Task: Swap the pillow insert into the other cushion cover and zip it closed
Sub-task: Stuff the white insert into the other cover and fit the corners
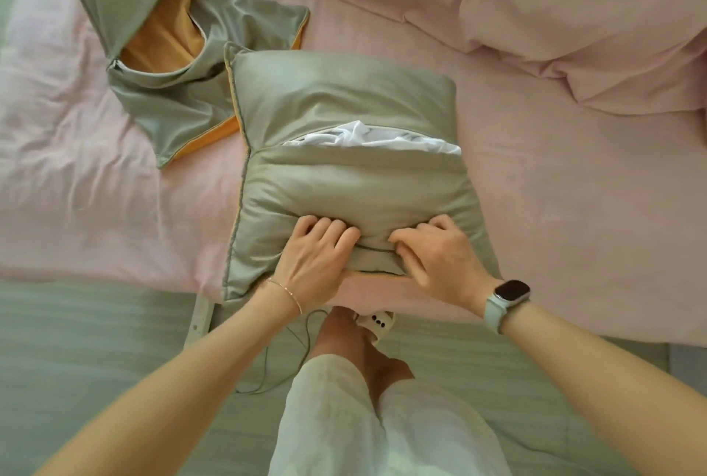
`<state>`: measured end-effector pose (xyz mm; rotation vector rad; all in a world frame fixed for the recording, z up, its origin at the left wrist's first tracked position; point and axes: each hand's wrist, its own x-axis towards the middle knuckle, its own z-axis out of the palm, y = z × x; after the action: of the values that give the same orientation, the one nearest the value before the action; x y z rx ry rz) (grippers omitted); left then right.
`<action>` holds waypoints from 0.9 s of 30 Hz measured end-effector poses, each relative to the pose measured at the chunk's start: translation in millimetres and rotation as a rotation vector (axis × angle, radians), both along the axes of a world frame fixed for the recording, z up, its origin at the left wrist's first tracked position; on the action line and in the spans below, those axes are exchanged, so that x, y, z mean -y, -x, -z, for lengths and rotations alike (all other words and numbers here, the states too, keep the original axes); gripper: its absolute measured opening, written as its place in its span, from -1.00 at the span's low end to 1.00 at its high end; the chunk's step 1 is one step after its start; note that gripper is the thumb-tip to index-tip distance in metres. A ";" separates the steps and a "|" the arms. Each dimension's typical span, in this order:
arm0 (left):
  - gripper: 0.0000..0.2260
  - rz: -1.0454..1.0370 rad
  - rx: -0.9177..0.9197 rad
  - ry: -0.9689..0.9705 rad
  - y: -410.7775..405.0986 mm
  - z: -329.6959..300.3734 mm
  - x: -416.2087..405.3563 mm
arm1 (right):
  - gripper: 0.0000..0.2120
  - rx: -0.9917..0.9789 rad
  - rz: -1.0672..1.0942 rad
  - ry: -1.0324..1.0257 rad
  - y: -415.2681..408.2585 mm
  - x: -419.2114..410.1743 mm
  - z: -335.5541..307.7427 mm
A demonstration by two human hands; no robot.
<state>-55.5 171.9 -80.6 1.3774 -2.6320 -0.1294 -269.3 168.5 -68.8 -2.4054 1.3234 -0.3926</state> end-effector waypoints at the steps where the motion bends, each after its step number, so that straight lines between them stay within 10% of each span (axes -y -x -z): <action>1: -0.64 0.001 -0.041 -0.002 -4.3 -7.9 -0.2 | -0.81 0.044 0.026 0.039 3.1 -5.6 -2.1; 11: -0.83 -0.191 -0.300 0.003 -5.1 -51.9 37.2 | -0.78 0.113 0.201 0.221 -15.2 1.1 -23.5; 17: -0.85 -0.351 -0.118 -0.597 2.0 -47.0 60.0 | -0.79 0.009 0.319 -0.266 -27.1 18.0 -26.3; 27: -0.83 -0.399 -0.102 -0.665 16.5 27.7 60.5 | -0.71 -0.351 0.237 -0.564 -38.9 48.8 30.4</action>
<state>-72.0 111.4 -108.4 1.9830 -2.2507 -1.0581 -230.3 119.6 -99.3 -1.8988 1.6086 0.3275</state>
